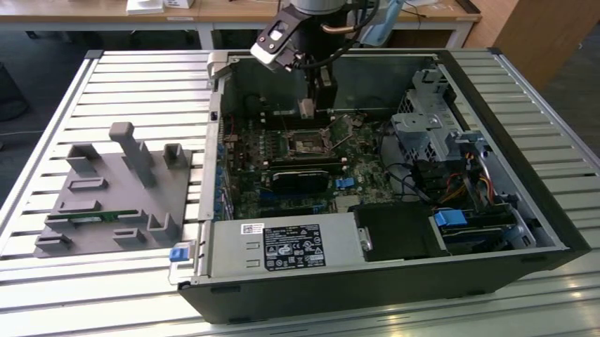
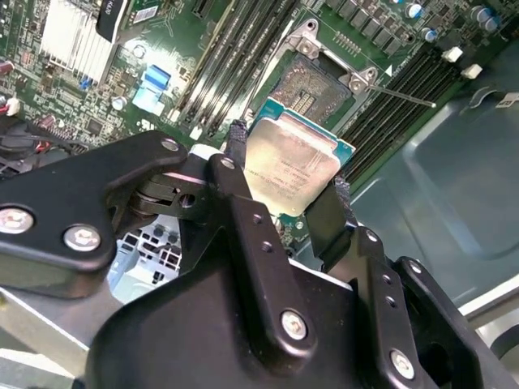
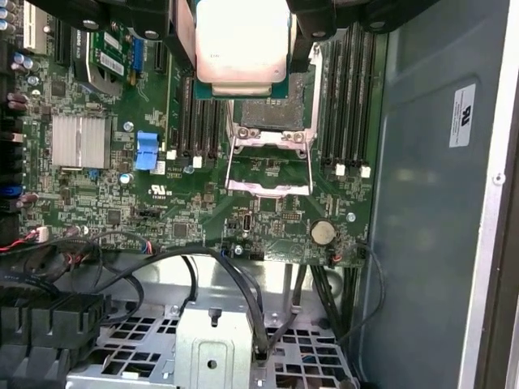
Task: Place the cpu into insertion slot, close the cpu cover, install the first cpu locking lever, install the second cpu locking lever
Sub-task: 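Place the cpu into insertion slot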
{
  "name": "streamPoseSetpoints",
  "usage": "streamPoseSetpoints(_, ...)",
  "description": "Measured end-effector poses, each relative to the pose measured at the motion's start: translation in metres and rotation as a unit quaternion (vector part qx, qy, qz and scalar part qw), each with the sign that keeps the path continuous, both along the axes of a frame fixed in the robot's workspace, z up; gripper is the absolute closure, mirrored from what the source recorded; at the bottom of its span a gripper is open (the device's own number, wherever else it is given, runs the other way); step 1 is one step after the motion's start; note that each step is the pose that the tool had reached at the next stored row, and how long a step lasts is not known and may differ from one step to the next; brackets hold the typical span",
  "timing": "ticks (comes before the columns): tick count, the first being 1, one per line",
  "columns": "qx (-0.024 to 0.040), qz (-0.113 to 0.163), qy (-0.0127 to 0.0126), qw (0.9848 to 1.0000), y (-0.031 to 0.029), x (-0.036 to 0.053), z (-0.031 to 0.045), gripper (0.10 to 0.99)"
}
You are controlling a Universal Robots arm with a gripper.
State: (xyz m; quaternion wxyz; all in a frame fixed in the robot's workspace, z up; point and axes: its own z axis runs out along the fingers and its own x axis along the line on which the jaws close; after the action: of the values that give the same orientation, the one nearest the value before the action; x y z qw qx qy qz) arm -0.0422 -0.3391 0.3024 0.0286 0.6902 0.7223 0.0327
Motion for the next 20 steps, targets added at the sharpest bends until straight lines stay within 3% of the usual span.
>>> streamPoseSetpoints(6, 0.0, -0.02, 0.0, 0.9998, 0.0012, 0.0, -0.0031, 0.545)
streamPoseSetpoints(20, 0.0, -0.02, 0.0, 0.9998, 0.0014, 0.0, -0.0082, 0.545)
